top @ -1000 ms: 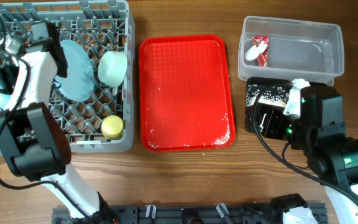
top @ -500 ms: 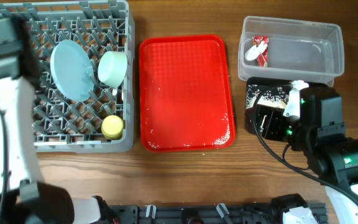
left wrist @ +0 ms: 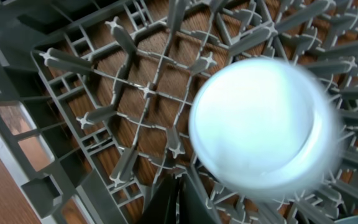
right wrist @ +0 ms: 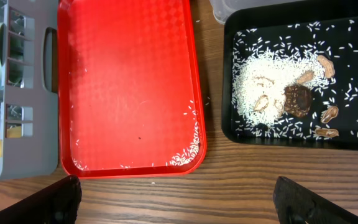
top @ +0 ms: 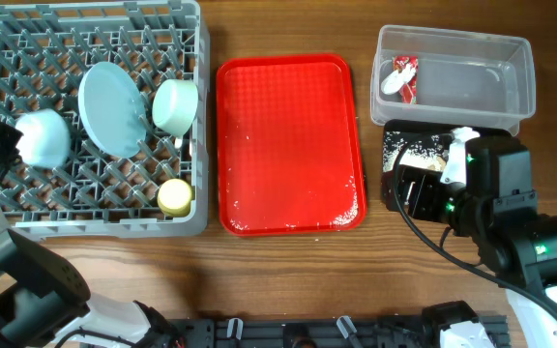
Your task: Sort waste into correct bins and load items into the dishwasher rack
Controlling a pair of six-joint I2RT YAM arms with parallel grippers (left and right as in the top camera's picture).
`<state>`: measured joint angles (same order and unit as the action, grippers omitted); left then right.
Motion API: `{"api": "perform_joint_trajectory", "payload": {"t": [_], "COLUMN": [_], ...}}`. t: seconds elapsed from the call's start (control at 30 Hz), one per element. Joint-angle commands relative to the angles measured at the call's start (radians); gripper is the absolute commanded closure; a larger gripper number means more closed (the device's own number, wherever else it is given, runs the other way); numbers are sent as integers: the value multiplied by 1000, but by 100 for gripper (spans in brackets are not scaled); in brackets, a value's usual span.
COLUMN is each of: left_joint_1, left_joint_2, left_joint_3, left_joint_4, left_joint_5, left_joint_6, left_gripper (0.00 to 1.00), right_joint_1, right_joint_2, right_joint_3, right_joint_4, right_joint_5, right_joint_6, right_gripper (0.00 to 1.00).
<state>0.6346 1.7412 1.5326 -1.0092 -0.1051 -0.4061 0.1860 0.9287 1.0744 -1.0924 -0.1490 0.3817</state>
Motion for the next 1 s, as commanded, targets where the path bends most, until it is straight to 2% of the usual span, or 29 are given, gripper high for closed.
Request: {"api": "perform_joint_trajectory", "payload": {"t": [0.0, 0.03, 0.07, 0.13, 0.2, 0.27, 0.33, 0.37, 0.4, 0.57, 0.97], "left_joint_1": [-23, -24, -29, -54, -149, -294, -467, -530, -576, -614, -614], "left_joint_2": [-13, -34, -80, -186, -343, -465, -595, -652, -711, -918, -936], "left_joint_3": [6, 15, 34, 66, 70, 70, 70, 70, 70, 70, 70], "left_joint_4": [-23, -42, -72, -133, -172, -232, -289, -304, -313, -342, -343], "left_joint_5": [26, 27, 31, 71, 225, 246, 241, 235, 219, 212, 212], "left_joint_6": [40, 39, 39, 41, 166, 247, 256, 257, 257, 257, 257], "left_gripper": [96, 90, 76, 65, 52, 46, 44, 14, 0, 0, 0], "right_joint_1": [-4, -4, -4, -4, -4, -4, -4, -4, -4, -4, -4], "right_joint_2": [-2, -2, -2, -4, -37, -102, -164, -195, -221, -222, -222], "right_joint_3": [15, 15, 15, 15, 17, 48, 95, 103, 103, 102, 101], "right_joint_4": [-5, -10, -9, -4, 36, 75, 77, 79, 74, 32, 6], "right_joint_5": [0, 0, 0, 0, 10, 12, 11, 1, 0, 0, 1], "right_joint_6": [10, 10, 10, -10, -36, -85, -130, -145, -143, -143, -146], "right_gripper": [0, 0, 0, 0, 0, 0, 0, 0, 0, 0, 0]}}
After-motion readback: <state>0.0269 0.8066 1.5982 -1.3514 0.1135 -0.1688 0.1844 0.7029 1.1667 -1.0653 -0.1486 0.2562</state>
